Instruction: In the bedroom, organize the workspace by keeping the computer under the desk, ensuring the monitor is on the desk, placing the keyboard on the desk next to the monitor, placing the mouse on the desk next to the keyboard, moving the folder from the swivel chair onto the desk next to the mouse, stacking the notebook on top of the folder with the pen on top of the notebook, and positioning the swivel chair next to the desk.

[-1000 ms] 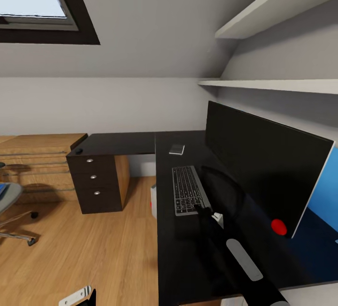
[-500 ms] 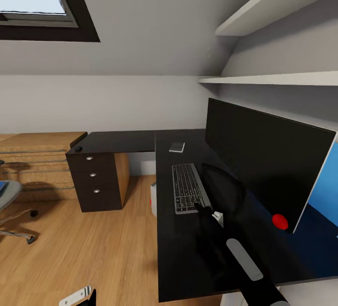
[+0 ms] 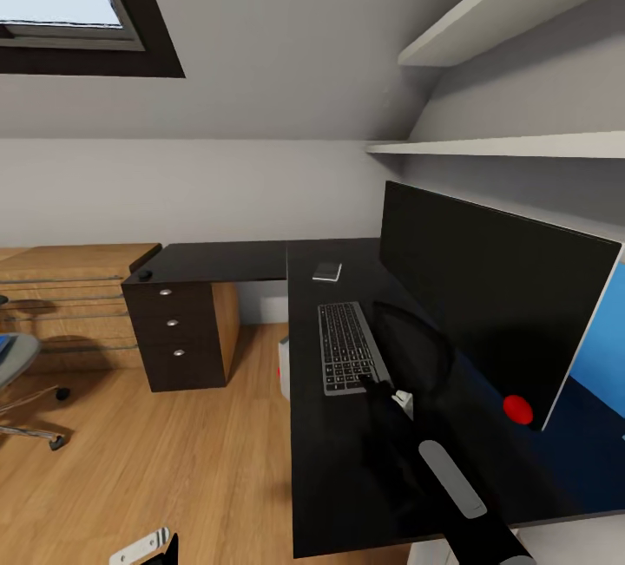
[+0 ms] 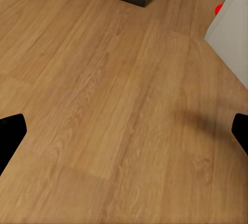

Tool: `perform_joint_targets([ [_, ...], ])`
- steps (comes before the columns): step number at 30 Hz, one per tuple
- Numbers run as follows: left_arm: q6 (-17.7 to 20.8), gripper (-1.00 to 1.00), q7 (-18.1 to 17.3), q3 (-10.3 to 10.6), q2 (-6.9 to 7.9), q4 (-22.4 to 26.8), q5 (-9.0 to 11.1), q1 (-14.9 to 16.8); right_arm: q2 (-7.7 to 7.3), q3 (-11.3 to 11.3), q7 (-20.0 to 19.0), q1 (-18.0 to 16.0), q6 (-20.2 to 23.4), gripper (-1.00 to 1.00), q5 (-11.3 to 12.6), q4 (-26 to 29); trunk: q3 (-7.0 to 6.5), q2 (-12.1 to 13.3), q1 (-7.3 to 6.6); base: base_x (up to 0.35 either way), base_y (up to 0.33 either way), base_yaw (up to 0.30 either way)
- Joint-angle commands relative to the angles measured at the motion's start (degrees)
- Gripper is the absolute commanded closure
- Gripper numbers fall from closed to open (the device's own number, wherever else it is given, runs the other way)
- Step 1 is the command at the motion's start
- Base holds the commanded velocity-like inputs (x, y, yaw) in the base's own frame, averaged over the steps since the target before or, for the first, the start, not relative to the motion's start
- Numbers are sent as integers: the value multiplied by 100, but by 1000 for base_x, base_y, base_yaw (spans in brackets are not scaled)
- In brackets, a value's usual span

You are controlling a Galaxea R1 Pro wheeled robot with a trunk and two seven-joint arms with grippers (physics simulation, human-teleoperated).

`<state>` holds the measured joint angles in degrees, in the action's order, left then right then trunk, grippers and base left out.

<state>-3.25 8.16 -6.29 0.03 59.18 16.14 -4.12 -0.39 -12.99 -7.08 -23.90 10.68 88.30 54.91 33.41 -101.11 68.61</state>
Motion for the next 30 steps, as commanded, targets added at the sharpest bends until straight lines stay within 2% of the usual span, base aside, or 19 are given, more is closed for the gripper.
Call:
perform_joint_targets([
  [1,-16,-100,12,5,2,5,55,-1,-5,-21,171,-1,4,100,2,-17,6,-2,0,37,0,0],
  [8,-18,-100,3,11,6,5,52,-1,-5,-20,172,-1,5,100,-1,-17,6,-2,0,106,0,0],
  [30,-18,-100,1,14,6,5,47,-1,-5,-18,184,-1,5,100,-6,-24,6,-2,0,3,0,0],
])
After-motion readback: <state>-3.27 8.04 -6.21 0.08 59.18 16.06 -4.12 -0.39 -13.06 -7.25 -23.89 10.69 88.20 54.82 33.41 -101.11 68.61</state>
